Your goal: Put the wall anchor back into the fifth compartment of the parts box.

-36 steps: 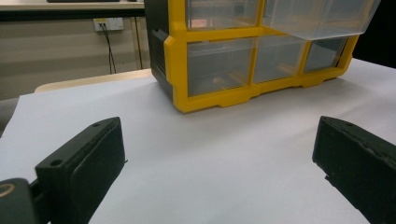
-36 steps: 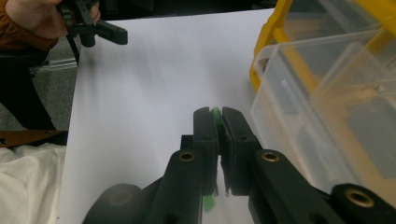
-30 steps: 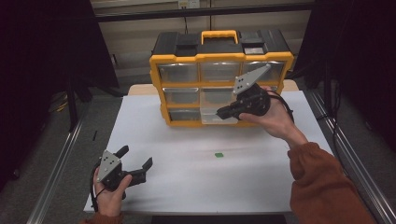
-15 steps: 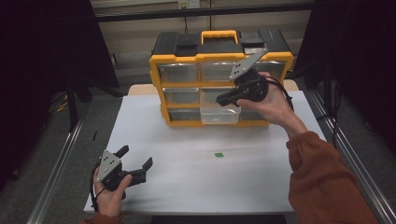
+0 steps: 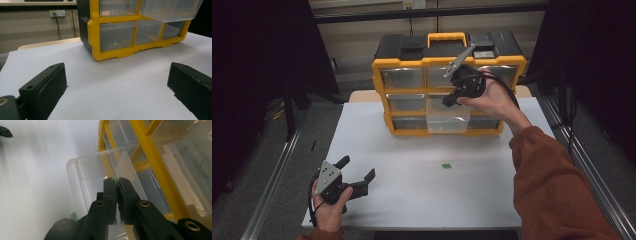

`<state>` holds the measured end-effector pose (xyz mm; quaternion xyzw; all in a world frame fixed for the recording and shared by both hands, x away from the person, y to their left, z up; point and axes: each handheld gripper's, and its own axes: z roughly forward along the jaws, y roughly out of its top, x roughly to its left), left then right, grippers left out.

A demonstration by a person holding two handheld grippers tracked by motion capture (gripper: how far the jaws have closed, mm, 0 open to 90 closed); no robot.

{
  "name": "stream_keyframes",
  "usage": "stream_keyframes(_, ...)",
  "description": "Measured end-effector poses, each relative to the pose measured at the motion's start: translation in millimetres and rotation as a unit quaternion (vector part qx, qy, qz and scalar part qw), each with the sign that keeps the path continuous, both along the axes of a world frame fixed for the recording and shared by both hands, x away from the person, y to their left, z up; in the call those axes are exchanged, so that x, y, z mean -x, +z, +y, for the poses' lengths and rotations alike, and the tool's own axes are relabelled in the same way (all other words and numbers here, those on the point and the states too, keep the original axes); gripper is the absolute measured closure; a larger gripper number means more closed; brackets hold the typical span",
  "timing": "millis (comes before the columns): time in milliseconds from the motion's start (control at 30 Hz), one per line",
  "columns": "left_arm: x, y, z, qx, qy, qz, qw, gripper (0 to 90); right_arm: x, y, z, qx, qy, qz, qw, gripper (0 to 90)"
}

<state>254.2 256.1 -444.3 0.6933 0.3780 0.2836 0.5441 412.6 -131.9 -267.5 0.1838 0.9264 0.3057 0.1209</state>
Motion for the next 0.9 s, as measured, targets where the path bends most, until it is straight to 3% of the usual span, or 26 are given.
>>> stream_keyframes(233, 0.1, 0.0, 0.0, 0.001, -0.001, -0.001, 1.0, 2.4, -2.4, -7.4, 2.0, 0.021, -0.004, 0.021, 0.9995, 85.2)
stream_keyframes(533, 0.3, 0.2, 0.1, -0.002, 0.001, -0.002, 1.0, 2.4, -3.1, -8.4, 0.6, 0.026, -0.006, 0.022, 0.9994, 84.4)
stream_keyframes(733, 0.5, 0.2, 0.2, 0.001, 0.0, -0.002, 1.0, 2.4, -5.5, -9.1, -1.3, 0.013, -0.025, 0.024, 0.9993, 45.5)
stream_keyframes(767, 0.5, 0.2, 0.2, 0.001, 0.0, -0.002, 1.0, 2.4, -5.5, -9.1, -1.3, 0.013, -0.025, 0.024, 0.9993, 45.5)
stream_keyframes(833, 0.2, 0.1, 0.4, 0.001, 0.0, -0.001, 1.0, 2.4, -5.4, -7.8, -1.7, -0.004, -0.031, 0.019, 0.9993, 30.3)
stream_keyframes(900, 0.3, 0.1, 0.4, 0.001, 0.0, -0.001, 1.0, 2.4, -5.8, -5.4, -3.7, -0.03, -0.025, 0.021, 0.999, 24.4)
